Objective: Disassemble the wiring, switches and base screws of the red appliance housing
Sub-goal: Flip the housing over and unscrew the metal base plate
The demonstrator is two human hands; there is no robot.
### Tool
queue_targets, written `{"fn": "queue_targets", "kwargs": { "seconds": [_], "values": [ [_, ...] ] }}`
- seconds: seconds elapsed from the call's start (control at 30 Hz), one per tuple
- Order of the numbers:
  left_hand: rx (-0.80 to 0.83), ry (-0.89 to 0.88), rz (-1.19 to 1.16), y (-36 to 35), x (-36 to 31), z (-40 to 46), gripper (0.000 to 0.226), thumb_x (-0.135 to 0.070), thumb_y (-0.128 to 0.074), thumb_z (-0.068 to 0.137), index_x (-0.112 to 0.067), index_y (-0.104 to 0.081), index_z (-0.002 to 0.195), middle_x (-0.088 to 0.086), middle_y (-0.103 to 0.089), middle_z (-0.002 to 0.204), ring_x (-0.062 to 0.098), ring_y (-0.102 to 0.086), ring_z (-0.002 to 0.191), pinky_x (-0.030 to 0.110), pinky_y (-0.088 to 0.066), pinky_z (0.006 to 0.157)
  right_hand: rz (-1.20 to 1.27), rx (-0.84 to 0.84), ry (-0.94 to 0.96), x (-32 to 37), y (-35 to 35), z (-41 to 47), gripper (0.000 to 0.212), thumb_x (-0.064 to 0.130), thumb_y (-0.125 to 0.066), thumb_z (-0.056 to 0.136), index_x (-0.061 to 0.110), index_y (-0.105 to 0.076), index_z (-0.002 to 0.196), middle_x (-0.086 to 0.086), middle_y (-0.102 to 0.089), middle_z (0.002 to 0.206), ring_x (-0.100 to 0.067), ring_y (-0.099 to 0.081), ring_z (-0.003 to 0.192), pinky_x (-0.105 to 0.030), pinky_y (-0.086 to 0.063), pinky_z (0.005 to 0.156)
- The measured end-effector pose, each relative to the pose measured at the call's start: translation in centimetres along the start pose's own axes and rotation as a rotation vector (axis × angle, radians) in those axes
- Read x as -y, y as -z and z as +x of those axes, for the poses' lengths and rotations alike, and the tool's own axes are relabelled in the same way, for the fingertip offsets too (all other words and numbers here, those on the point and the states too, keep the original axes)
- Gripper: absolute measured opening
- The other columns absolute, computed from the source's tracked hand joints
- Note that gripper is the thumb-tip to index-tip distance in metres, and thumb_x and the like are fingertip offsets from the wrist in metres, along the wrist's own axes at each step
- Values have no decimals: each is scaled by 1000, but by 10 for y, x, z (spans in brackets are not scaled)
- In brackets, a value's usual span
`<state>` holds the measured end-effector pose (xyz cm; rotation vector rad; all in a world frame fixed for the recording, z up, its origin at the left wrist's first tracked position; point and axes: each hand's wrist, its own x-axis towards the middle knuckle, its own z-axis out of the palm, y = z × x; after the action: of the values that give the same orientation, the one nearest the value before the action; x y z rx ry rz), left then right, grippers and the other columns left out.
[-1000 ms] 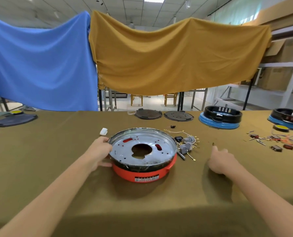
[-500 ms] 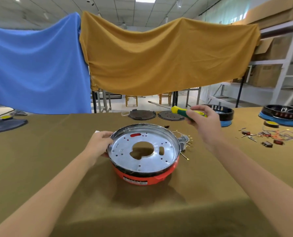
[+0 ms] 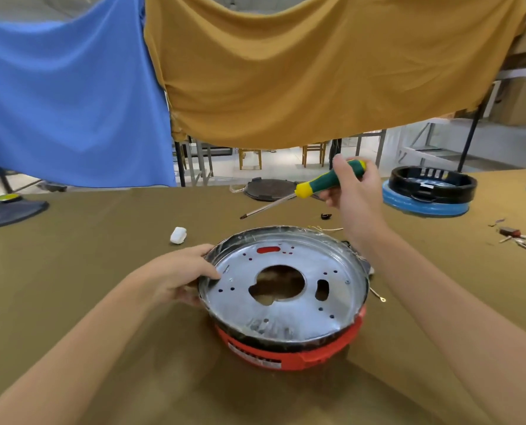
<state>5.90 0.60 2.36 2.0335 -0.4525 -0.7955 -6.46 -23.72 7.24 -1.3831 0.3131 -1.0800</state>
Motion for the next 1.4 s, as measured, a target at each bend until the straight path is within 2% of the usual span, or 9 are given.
{"fn": "queue_targets", "kwargs": {
  "seconds": [0.17,0.27,0.47,0.63,0.8,0.93,1.07,1.17,1.4],
  "values": [
    [52,-9,138,10,-12,8,43,4,-61,86,-29,-63,114,2,-73,107,21,-69,99,29,-58,59,-73,91,77,-5,-14,17,15,31,-58,98,19,-51,103,-5,-55,76,-13,-53,54,-26,-46,47],
    [81,-21,247,21,-27,14,44,4,-60,88,-31,-62,116,1,-73,106,21,-70,98,32,-59,64,-210,106,245,-4,-22,29,13,29,-55,100,19,-49,106,1,-45,82,-10,-48,69,-32,-50,63],
    [141,-14,491,26,-47,31,25,-25,-64,92,-33,-59,115,-4,-71,110,15,-69,98,32,-57,66,-282,73,552,-4,-30,47,12,19,-50,102,12,-43,108,8,-42,74,4,-44,62,-10,-39,62],
    [7,-239,494,14,-56,63,29,-47,-62,92,-37,-56,119,-7,-62,115,10,-62,101,29,-50,79,-325,92,603,-5,-34,53,12,19,-50,103,12,-42,108,9,-40,69,1,-43,58,-13,-38,57],
    [145,-154,543,7,-51,86,29,-51,-69,86,-36,-63,110,-8,-72,106,14,-72,94,39,-57,90,-434,248,653,-9,-37,53,13,19,-50,103,11,-41,110,2,-42,65,-6,-44,53,-17,-40,48],
    [182,-119,695,10,-61,90,50,-52,-66,88,-32,-50,131,-5,-56,138,16,-59,116,28,-48,91,-445,287,680,-10,-37,54,11,17,-50,103,15,-39,107,5,-40,62,-5,-43,50,-14,-37,47],
    [122,-207,862,-2,-65,96,78,-67,-54,87,-24,-34,149,-2,-38,155,19,-42,134,34,-33,108,-445,319,686,-9,-36,54,11,17,-50,103,15,-39,106,8,-38,60,-2,-42,49,-14,-36,47],
    [106,-254,814,-9,-61,100,75,-63,-58,88,-25,-37,149,-5,-41,153,18,-43,135,41,-30,117,-468,339,705,-12,-36,53,11,17,-50,103,15,-40,106,9,-38,61,-4,-42,50,-12,-36,49],
    [139,-250,675,-9,-59,102,65,-54,-63,89,-26,-44,144,-6,-50,144,18,-49,128,40,-34,115,-472,328,681,-17,-35,56,14,15,-51,103,4,-43,108,9,-37,61,-5,-43,51,-11,-35,51]
  ]
}}
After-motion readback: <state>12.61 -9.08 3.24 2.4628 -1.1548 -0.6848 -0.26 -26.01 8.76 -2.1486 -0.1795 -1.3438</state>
